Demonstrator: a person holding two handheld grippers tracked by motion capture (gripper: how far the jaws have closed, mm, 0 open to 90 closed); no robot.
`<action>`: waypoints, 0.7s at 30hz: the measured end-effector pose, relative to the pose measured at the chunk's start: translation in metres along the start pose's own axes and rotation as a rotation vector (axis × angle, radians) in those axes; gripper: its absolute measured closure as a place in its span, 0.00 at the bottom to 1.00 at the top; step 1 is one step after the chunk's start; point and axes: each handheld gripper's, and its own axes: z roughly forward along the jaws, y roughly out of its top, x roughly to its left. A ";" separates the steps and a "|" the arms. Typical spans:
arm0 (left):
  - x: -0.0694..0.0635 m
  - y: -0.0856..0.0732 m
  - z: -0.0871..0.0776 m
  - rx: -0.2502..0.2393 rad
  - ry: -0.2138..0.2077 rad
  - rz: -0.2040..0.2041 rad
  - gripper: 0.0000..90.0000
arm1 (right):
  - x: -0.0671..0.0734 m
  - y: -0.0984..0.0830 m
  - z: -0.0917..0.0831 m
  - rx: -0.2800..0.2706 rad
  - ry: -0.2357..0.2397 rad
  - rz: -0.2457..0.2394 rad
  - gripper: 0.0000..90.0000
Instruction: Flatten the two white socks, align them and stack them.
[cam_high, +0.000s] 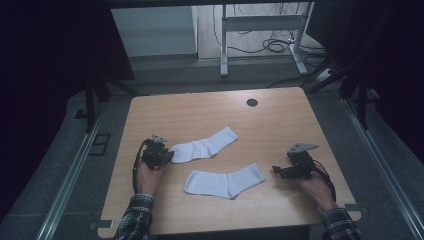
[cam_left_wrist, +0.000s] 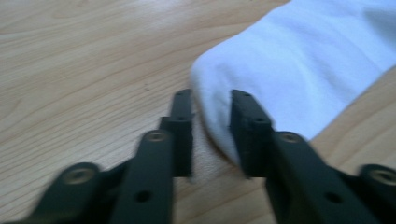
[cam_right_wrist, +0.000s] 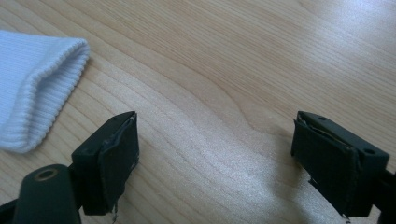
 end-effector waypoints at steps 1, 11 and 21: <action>0.000 -0.001 0.000 -0.014 0.003 0.001 0.65 | 0.000 0.000 0.000 0.000 0.001 0.000 0.15; 0.008 -0.012 -0.001 -0.094 -0.002 -0.021 0.51 | 0.002 0.001 0.002 0.011 0.014 -0.016 0.09; 0.010 -0.018 0.009 -0.068 -0.017 -0.026 0.41 | 0.004 0.008 0.000 0.032 -0.006 0.011 0.27</action>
